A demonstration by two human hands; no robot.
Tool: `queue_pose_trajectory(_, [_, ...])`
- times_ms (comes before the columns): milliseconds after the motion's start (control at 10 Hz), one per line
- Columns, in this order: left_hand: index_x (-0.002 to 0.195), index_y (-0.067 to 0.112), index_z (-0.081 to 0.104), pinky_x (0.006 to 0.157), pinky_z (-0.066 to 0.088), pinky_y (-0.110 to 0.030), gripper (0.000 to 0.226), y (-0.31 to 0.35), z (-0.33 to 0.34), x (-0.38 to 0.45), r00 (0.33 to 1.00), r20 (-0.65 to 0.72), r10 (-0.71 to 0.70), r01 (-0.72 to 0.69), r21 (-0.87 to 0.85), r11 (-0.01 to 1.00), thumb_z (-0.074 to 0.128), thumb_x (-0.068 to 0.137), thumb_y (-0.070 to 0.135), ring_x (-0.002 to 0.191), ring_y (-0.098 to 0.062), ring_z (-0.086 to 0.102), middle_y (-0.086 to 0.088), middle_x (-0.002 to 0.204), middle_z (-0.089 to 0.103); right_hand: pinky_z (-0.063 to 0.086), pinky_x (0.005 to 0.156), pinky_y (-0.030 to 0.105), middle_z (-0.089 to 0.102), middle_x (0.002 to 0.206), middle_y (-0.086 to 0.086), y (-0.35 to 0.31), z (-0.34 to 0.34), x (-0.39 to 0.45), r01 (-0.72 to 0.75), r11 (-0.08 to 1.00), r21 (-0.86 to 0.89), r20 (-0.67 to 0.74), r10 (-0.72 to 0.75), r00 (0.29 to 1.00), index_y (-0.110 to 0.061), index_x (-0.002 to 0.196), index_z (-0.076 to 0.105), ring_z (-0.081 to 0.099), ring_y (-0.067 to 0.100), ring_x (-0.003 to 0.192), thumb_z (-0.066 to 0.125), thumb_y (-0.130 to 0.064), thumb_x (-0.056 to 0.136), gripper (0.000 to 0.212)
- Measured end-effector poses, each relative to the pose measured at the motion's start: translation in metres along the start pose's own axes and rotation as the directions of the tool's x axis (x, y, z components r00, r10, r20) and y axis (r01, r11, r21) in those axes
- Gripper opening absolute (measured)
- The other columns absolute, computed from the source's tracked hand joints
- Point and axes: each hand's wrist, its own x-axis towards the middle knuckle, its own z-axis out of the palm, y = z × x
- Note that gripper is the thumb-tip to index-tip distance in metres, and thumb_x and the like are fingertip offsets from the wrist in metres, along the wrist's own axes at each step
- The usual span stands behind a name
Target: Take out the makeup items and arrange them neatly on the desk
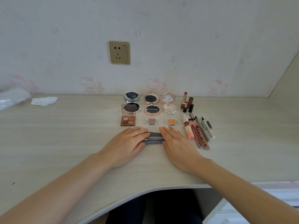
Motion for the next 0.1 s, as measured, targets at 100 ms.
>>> queue_pose_trajectory(100, [0.144, 0.026, 0.039, 0.115, 0.017, -0.021, 0.044, 0.0068, -0.0051, -0.0032, 0.995, -0.054, -0.083, 0.081, -0.038, 0.996, 0.038, 0.101, 0.035, 0.141, -0.007, 0.026, 0.012, 0.151, 0.035, 0.008, 0.120, 0.034, 0.017, 0.159, 0.001, -0.0016, -0.0048, -0.0037, -0.017, 1.000, 0.003, -0.042, 0.017, 0.999, -0.016, 0.153, 0.012, 0.005, 0.019, 0.148, 0.026, -0.023, 0.103, 0.052])
